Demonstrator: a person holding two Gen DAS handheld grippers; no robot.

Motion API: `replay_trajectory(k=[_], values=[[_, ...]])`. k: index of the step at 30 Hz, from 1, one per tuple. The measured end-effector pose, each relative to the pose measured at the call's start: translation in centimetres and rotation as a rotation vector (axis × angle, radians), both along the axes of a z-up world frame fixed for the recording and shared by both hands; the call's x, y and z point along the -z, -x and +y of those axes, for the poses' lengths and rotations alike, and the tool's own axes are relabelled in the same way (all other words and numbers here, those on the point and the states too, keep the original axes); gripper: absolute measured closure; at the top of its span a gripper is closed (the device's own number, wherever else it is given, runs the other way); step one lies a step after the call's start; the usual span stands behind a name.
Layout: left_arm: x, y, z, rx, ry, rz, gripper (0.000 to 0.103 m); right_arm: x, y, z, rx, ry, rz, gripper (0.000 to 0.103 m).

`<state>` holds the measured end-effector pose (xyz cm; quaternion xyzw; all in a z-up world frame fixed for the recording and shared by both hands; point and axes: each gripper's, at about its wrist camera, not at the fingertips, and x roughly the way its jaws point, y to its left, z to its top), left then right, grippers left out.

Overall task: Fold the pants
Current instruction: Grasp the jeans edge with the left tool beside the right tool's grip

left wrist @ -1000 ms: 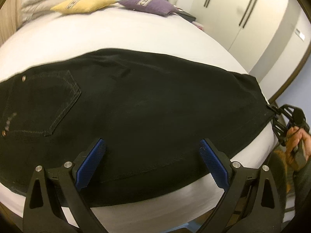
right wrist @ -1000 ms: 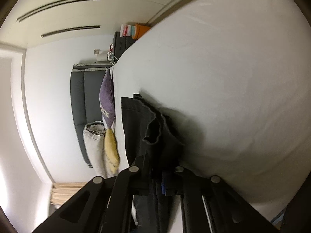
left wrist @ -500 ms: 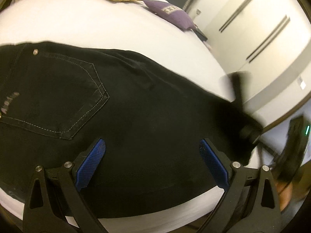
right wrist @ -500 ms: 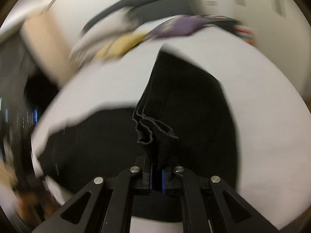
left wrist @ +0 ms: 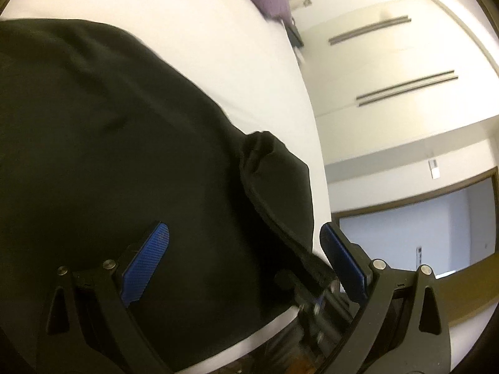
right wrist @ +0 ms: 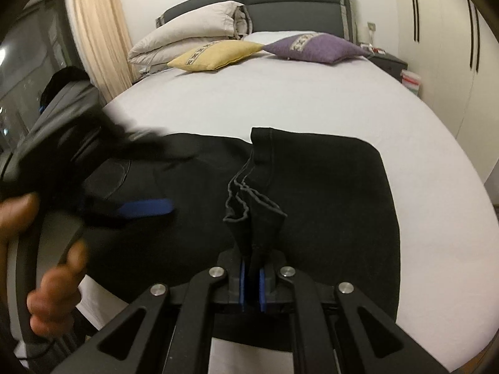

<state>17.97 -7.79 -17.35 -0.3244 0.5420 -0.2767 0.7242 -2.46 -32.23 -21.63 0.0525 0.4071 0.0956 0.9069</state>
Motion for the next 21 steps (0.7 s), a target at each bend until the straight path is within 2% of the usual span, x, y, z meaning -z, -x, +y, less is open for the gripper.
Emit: replay_trajectory(k=[3, 6, 7, 8, 9, 10, 14, 17, 21], values=[[0.3, -1.6, -2.2, 0.052, -0.041, 0.021, 0.004, -0.4, 0.6, 0.4, -0.012, 0.03, -0.031, 0.096], [0.4, -2.6, -4.0, 0.095, -0.05, 0.034, 0.007, -0.6, 1.1, 0.8, -0.025, 0.048, -0.059, 0.096], [0.2, -2.9, -4.2, 0.102, -0.043, 0.031, 0.016, -0.6, 1.1, 1.0, -0.032, 0.056, -0.062, 0.096], [-0.1, -2.8, -4.6, 0.111, -0.029, 0.034, 0.039, -0.5, 1.2, 1.1, -0.034, 0.056, -0.062, 0.096], [0.0, -3.2, -5.0, 0.124, -0.023, 0.049, 0.052, -0.4, 1.3, 1.1, -0.037, 0.052, -0.061, 0.096], [0.0, -3.4, -5.3, 0.135, -0.031, 0.059, 0.074, -0.3, 1.3, 1.2, -0.039, 0.048, -0.059, 0.096], [-0.4, -3.0, -4.8, 0.142, -0.034, 0.042, 0.086, -0.7, 1.5, 1.4, -0.048, 0.048, -0.066, 0.096], [-1.1, -2.8, -3.2, 0.118, -0.016, 0.025, 0.09, -1.3, 1.6, 2.1, -0.064, 0.045, -0.079, 0.096], [-2.1, -2.4, -0.6, 0.114, -0.036, -0.02, 0.093, -2.3, 1.5, 4.2, -0.107, 0.044, -0.1, 0.096]])
